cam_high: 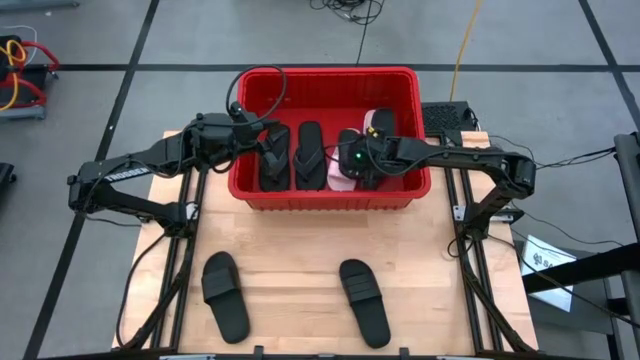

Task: Pick and place slides into bin
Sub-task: Put the black slide into the red bin

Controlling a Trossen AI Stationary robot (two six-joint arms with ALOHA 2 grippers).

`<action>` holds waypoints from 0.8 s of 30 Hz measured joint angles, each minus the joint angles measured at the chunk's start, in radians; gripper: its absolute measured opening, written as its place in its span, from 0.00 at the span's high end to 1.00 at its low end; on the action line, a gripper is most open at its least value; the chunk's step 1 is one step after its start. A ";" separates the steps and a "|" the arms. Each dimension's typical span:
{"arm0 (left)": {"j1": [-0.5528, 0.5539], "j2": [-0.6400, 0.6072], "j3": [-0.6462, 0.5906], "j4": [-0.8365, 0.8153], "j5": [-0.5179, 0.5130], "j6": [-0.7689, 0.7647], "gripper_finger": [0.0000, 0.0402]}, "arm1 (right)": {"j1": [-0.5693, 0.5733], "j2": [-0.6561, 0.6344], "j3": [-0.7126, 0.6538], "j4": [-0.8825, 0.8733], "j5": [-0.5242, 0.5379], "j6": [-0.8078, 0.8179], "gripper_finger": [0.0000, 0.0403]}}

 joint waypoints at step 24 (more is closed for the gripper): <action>0.000 0.000 0.000 0.000 0.000 0.026 0.63 | 0.000 -0.045 0.000 -0.008 -0.111 -0.054 0.54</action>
